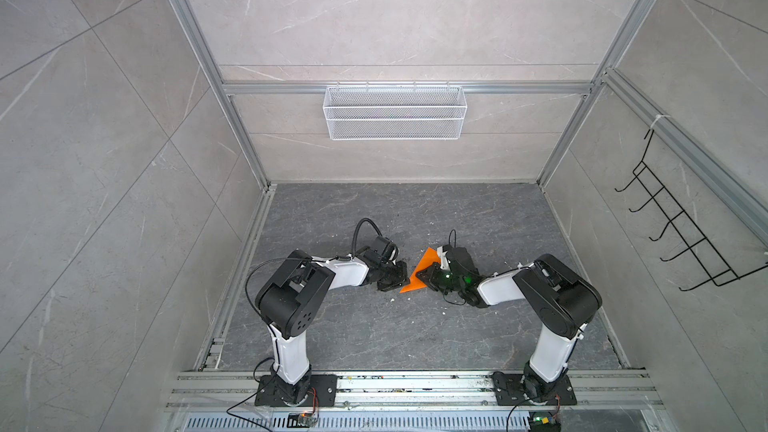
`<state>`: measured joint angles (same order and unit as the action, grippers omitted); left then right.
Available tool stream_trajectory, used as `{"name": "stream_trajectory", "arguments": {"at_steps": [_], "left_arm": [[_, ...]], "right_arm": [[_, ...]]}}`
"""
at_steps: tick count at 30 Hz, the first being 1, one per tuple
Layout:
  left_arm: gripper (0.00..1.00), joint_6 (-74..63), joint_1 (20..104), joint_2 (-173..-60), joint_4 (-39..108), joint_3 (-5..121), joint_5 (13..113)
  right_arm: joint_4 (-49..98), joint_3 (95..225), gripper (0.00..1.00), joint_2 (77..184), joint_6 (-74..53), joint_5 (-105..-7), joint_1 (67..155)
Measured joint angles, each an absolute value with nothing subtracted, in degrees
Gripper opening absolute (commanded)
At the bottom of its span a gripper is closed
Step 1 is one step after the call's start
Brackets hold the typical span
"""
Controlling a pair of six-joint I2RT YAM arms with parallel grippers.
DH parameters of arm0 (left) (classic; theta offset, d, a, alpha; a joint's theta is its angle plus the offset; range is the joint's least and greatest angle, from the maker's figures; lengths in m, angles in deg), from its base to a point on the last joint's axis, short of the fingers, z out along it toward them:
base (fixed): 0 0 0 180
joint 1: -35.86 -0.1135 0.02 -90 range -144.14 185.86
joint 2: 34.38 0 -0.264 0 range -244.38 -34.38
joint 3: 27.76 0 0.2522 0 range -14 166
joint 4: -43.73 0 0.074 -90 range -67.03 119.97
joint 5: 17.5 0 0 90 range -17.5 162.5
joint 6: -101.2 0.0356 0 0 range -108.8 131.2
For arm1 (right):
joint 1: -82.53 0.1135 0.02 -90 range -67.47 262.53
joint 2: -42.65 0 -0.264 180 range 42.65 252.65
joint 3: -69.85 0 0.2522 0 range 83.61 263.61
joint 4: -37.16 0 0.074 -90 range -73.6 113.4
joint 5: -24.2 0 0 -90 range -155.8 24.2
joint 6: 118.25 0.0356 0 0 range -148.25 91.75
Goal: Fold a paper plane with a square sheet of paper (pick it up from the middle)
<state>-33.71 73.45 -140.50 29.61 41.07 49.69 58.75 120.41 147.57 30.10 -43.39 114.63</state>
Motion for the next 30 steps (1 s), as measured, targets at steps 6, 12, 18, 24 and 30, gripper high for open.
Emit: {"name": "stream_trajectory", "arguments": {"at_steps": [6,12,18,24,30], "left_arm": [[0.00,-32.55,73.53,-140.74,25.35,43.17,51.42],[0.00,-31.13,73.60,-140.74,22.35,44.35,52.75],[0.00,-30.12,73.62,-140.74,21.85,44.52,52.95],[0.00,-29.23,73.60,-140.74,21.28,44.70,52.95],[0.00,-29.14,73.60,-140.74,20.45,45.05,52.95]], "right_arm": [[55.32,122.99,0.13,147.92,23.12,-37.59,114.63],[53.01,123.60,0.13,149.30,19.10,-34.62,111.81],[50.99,124.06,0.14,149.36,15.23,-32.04,105.08],[46.99,125.94,0.22,148.97,12.96,-31.13,98.02],[40.33,124.13,0.44,140.64,11.76,-33.03,96.62]]}}
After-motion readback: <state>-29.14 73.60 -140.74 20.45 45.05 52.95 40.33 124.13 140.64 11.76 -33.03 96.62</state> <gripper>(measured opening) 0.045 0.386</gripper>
